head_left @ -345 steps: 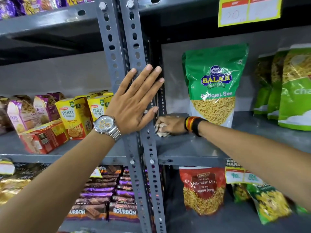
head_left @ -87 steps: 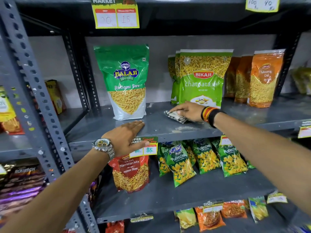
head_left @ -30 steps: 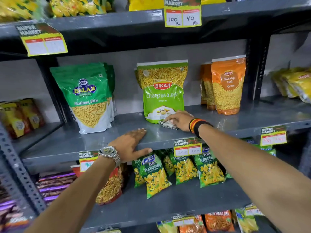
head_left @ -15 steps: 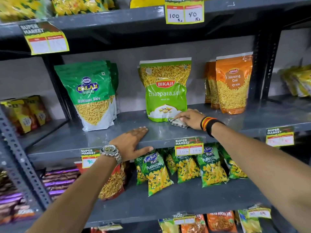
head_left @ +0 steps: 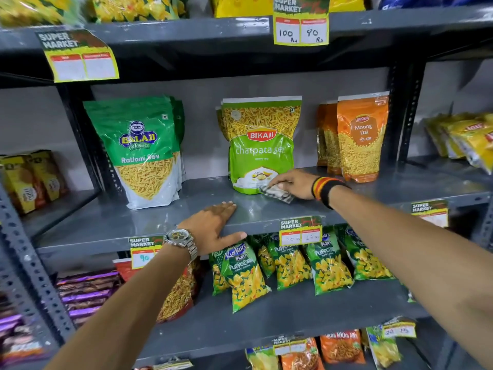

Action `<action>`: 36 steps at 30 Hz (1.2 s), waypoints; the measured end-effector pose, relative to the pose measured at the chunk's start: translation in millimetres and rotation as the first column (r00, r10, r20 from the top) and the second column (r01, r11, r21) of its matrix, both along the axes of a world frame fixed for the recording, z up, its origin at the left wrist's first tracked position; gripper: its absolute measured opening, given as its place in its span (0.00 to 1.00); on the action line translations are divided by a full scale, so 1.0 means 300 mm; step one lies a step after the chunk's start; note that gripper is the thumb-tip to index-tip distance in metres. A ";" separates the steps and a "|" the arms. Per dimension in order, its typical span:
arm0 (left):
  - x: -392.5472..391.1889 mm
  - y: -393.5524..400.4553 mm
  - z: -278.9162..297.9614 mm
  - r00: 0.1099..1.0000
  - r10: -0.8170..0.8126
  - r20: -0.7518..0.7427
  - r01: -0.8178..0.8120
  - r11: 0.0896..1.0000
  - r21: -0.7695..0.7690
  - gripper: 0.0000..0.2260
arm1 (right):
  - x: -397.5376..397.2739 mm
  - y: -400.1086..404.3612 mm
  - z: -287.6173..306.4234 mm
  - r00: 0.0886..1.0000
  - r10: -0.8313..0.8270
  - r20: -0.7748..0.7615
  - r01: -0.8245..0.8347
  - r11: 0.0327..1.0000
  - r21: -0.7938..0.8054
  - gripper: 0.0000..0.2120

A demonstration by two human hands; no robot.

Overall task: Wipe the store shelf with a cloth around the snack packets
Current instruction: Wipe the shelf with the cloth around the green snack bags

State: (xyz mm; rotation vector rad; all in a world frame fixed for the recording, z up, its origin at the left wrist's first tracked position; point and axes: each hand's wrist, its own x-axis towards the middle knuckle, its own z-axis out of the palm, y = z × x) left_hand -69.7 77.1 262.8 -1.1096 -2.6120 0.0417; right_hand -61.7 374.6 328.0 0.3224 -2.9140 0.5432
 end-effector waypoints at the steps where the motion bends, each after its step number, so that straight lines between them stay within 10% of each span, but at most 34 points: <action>1: 0.000 -0.001 -0.002 1.000 -0.001 -0.003 0.001 1.000 -0.001 0.42 | -0.022 -0.024 -0.012 1.000 -0.005 -0.003 0.005 0.999 0.035 0.15; 15: -0.002 0.014 -0.002 0.999 0.025 0.025 -0.025 1.000 0.005 0.51 | 0.301 0.155 -0.062 0.983 0.182 0.022 -0.181 0.983 -0.016 0.16; 36: 0.033 0.458 0.032 0.992 -0.128 -0.003 0.127 0.989 -0.080 0.42 | 0.118 0.488 0.008 0.980 -0.102 -0.173 0.082 0.989 -0.122 0.15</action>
